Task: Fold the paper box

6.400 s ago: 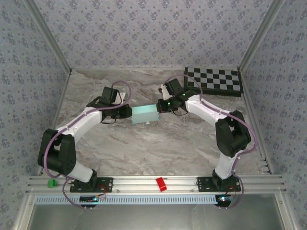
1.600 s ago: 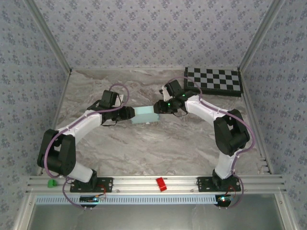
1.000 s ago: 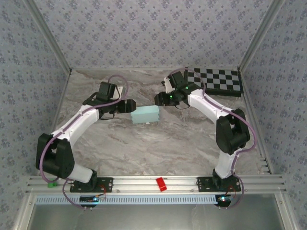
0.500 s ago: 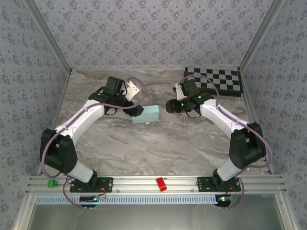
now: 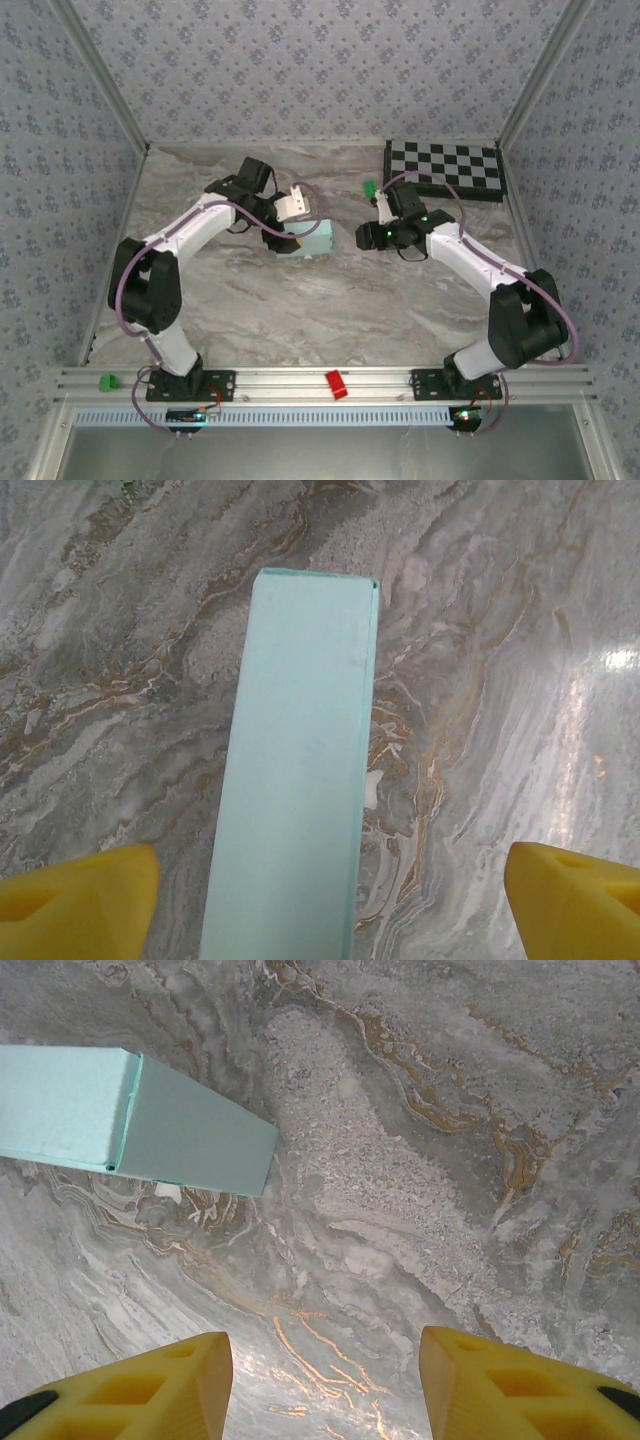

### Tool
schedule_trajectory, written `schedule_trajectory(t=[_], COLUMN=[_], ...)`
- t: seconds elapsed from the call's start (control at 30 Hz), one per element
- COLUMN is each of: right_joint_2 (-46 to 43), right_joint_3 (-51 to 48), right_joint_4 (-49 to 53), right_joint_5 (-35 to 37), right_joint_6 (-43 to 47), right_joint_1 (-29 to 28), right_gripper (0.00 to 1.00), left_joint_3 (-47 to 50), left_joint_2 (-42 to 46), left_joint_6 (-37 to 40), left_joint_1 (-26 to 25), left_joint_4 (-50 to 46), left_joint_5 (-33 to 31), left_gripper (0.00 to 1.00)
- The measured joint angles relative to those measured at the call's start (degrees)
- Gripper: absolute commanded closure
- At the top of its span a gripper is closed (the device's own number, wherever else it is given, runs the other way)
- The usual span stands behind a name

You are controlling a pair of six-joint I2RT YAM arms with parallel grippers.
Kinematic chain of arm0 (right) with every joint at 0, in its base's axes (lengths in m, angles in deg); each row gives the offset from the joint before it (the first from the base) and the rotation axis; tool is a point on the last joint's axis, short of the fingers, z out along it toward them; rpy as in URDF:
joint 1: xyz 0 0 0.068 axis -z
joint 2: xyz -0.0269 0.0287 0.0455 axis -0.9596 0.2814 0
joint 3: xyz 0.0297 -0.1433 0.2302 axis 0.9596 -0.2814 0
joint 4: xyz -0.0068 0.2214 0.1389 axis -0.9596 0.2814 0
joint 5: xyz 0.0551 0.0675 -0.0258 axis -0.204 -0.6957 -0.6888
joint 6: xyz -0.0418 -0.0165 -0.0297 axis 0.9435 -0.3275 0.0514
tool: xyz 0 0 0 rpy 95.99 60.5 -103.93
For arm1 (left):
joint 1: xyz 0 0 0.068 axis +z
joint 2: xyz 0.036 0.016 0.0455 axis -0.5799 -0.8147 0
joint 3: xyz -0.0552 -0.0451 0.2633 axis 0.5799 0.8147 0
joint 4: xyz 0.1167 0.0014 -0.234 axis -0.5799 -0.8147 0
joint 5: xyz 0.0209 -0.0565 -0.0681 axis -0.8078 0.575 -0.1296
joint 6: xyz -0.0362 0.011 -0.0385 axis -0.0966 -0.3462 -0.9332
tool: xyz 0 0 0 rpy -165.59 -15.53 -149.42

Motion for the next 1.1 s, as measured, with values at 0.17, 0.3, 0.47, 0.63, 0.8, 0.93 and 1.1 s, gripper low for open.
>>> schedule_trajectory(t=[0.17, 0.3, 0.47, 0.63, 0.8, 0.93, 1.1], right_joint_2=[0.00, 0.00, 0.00, 0.00, 0.00, 0.00, 0.00], right_joint_3=[0.00, 0.00, 0.00, -0.20, -0.44, -0.72, -0.74], right_joint_4=[-0.44, -0.81, -1.03, -1.20, -1.29, -1.40, -1.42], right_joint_5=[-0.02, -0.02, -0.02, -0.04, -0.04, -0.04, -0.04], right_joint_6=[-0.02, -0.09, -0.24, -0.42, -0.44, -0.46, -0.46], right_joint_1=[0.00, 0.00, 0.02, 0.11, 0.11, 0.17, 0.48], right_gripper=[0.46, 0.46, 0.46, 0.46, 0.46, 0.46, 0.46], left_joint_3=[-1.57, -1.95, -2.05, -1.99, -1.97, -1.95, -1.95], left_joint_2=[-3.02, -4.57, -5.75, -6.49, -6.49, -6.49, -6.49], left_joint_6=[2.36, 2.67, 2.62, 2.80, 2.84, 2.95, 2.86], left_joint_1=[-0.09, -0.33, -1.18, -1.99, -2.36, -2.36, -2.58], left_joint_4=[-0.37, -0.35, 0.02, 1.51, 2.75, 3.23, 3.37], left_joint_5=[-1.05, -2.45, -4.11, -5.64, -6.71, -7.28, -7.32], left_gripper=[0.13, 0.15, 0.20, 0.36, 0.46, 0.54, 0.65])
